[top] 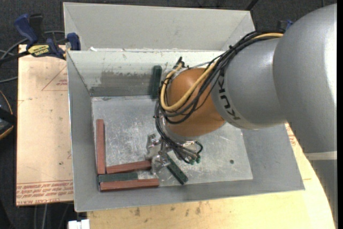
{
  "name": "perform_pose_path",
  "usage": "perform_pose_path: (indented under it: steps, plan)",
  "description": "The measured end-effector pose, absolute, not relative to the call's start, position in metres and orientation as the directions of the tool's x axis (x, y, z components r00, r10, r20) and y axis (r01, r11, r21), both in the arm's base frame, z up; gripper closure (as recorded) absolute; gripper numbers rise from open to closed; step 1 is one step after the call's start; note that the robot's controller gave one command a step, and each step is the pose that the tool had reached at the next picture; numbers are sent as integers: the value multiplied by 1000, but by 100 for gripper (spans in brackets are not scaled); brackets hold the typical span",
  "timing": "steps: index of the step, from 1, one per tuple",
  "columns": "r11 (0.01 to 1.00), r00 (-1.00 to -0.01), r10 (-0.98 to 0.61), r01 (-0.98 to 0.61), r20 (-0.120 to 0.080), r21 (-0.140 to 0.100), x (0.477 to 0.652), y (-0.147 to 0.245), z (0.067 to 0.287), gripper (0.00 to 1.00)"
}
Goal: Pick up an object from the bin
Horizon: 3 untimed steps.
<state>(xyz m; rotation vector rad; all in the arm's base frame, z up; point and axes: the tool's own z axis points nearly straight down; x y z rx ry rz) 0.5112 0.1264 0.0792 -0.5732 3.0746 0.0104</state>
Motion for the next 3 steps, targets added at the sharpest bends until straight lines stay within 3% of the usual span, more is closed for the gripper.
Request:
perform_pose_path:
  steps: [1,2,3]
  plan:
    - [933,-933,-360,-360,-10,4,509,126,84,100]
    - [942,-942,-337,-337,-9,0,509,133,115,100]
    - [920,-920,-392,-392,-7,0,530,135,263,100]
